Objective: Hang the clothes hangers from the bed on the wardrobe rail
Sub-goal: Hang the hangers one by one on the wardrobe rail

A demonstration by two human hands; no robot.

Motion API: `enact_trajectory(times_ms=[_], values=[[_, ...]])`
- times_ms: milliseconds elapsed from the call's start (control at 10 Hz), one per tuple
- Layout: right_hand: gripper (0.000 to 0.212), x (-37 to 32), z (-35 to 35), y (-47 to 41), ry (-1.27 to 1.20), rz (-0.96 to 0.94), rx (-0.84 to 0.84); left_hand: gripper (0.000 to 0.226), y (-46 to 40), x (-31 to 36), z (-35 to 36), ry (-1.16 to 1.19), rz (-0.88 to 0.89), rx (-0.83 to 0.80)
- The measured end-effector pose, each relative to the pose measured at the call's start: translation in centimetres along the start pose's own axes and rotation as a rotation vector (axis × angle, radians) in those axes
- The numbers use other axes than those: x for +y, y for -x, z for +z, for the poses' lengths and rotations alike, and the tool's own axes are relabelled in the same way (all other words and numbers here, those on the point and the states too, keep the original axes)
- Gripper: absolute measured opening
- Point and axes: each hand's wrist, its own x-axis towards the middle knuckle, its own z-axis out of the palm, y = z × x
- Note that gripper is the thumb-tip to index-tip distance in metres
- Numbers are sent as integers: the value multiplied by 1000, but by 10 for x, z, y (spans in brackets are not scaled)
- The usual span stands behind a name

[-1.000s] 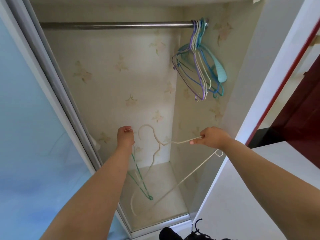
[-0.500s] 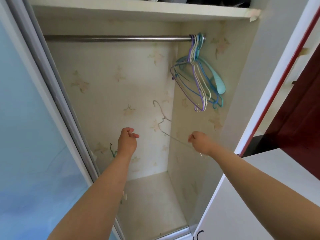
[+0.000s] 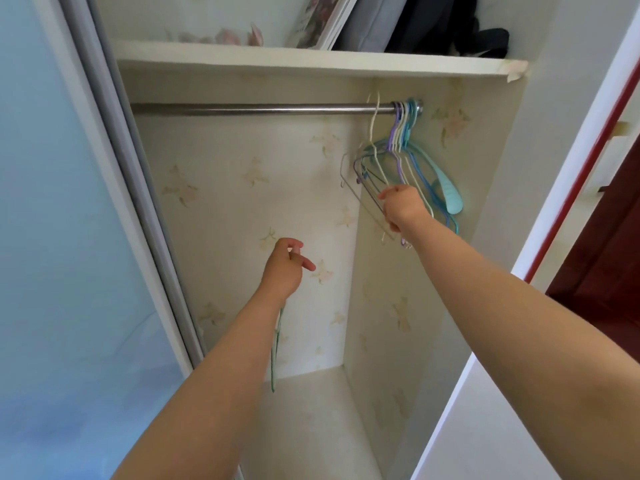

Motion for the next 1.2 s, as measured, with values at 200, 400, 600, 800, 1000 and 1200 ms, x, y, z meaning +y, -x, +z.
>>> enact_trajectory(times_ms=[200, 400, 600, 800, 1000, 1200], values=[[9, 16, -15, -18, -58, 99, 121, 57, 4, 5, -12, -428, -81, -187], [34, 59, -3, 8, 43, -259, 488, 27, 11, -2, -29, -159, -10, -98], [41, 131, 16, 53, 283, -702, 725, 21, 22, 10, -32, 223, -27, -69], [39, 190, 40, 85, 286, -308, 377, 21, 32, 22, -30, 374, -19, -108], [115, 229, 47, 96, 118, 327, -315, 24, 40, 18, -40, 566, 20, -180], [67, 228, 45, 102, -82, 375, -425, 22, 47, 9, -50, 797, -80, -194]])
